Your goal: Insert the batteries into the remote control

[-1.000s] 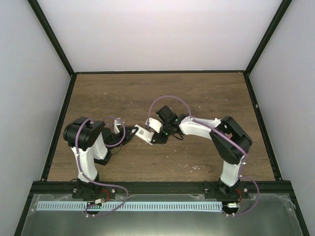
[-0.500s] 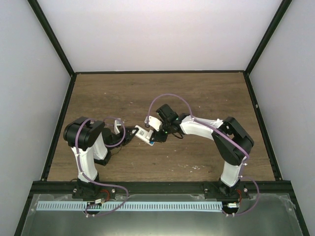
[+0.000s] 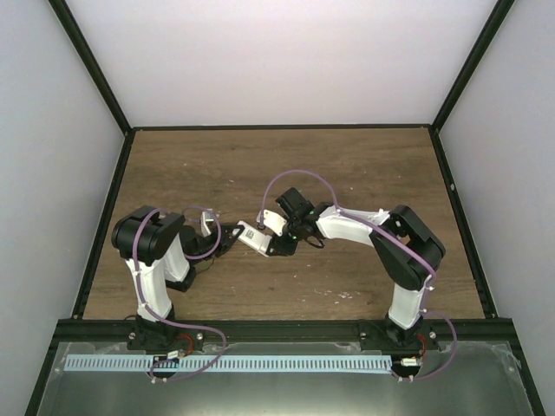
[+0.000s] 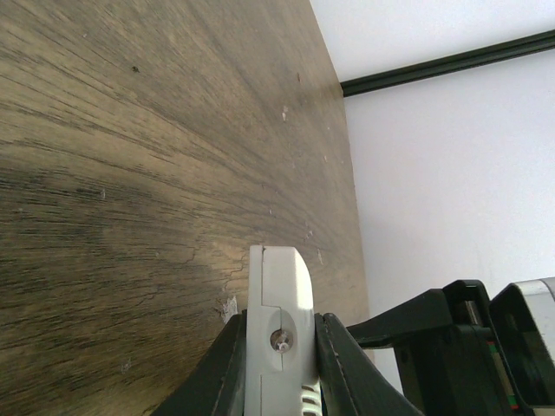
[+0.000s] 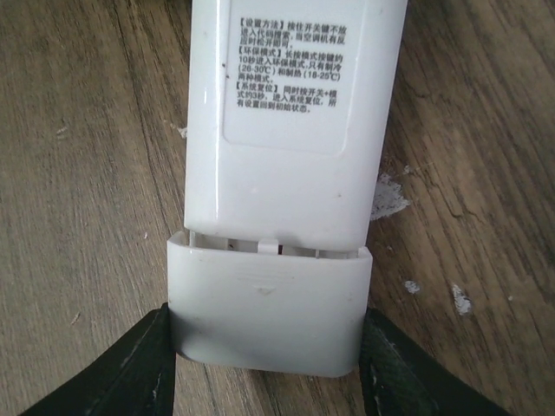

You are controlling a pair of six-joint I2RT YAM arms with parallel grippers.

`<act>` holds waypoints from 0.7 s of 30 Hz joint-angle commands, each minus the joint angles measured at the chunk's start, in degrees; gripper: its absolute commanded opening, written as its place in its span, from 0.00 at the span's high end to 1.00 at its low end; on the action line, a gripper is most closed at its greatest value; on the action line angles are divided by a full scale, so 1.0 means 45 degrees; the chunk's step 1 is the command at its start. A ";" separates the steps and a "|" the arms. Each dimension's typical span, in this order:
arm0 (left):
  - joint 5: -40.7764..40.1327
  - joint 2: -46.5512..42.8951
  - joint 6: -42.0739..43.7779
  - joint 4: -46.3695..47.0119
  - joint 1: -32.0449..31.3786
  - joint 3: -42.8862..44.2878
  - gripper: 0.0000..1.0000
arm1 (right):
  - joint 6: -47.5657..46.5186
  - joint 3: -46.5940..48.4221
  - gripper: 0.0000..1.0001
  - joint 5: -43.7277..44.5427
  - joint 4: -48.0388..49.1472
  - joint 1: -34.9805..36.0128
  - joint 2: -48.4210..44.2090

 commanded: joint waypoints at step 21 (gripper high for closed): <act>-0.0015 0.0267 0.0428 0.0953 -0.0075 -0.0155 1.00 | -0.0076 0.0377 0.52 -0.0144 0.0056 0.0084 0.0930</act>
